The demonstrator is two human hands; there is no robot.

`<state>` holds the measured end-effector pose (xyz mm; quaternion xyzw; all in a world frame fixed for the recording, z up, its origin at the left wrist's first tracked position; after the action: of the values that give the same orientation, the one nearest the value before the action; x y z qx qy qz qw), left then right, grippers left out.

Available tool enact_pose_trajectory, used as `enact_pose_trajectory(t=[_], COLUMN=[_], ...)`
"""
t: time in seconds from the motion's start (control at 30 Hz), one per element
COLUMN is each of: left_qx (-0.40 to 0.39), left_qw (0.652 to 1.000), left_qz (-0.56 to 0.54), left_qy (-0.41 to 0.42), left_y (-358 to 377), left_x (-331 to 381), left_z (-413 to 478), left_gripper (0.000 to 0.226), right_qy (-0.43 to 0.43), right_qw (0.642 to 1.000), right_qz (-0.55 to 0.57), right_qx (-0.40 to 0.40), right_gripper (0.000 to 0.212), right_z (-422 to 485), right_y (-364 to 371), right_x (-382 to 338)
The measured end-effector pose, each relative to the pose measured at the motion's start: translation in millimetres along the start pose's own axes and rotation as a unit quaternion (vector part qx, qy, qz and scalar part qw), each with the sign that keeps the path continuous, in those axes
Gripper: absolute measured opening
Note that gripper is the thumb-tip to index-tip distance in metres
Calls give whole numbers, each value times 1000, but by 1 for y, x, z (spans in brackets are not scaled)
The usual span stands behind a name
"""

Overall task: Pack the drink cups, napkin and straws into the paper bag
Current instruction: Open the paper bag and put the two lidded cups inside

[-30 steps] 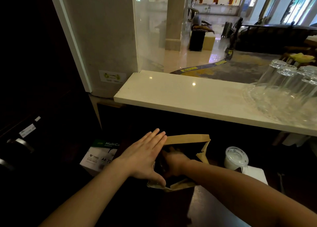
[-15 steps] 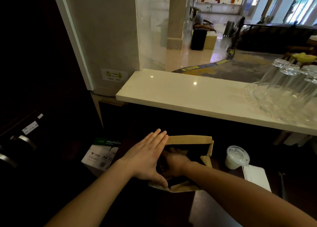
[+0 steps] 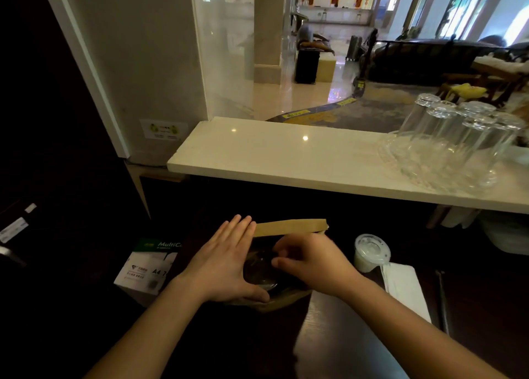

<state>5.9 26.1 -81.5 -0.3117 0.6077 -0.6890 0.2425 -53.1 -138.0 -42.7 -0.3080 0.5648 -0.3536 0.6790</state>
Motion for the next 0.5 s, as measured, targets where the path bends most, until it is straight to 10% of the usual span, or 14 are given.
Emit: enact_pose_trajectory(t=[0.2,0.5], left_qx=[11,18], left_qw=[999,998], left_qz=[-17,-16], left_qy=[-48,-52], left_y=[5,9], left_x=[-1,5], left_z=[-1,-2], left_gripper=[137,142], right_qy=[143,333], right_qw=[970,926], right_qz=[-3,-180], right_qx=[195,-5], right_gripper=[14,102], right_z=[-11,-6], right_y=[-71,-33], right_x=[88,249])
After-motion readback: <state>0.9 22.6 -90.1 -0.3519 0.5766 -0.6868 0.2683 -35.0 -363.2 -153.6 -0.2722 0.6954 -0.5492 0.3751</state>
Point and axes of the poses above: each hand's wrist, its own z-axis towards the middle knuckle, its own y-axis out of the palm, x = y × z, the point moved 6 cm from there along z, towards the middle knuckle, and after that the axes turned 6 degrees about x, right-handed, at the moved point
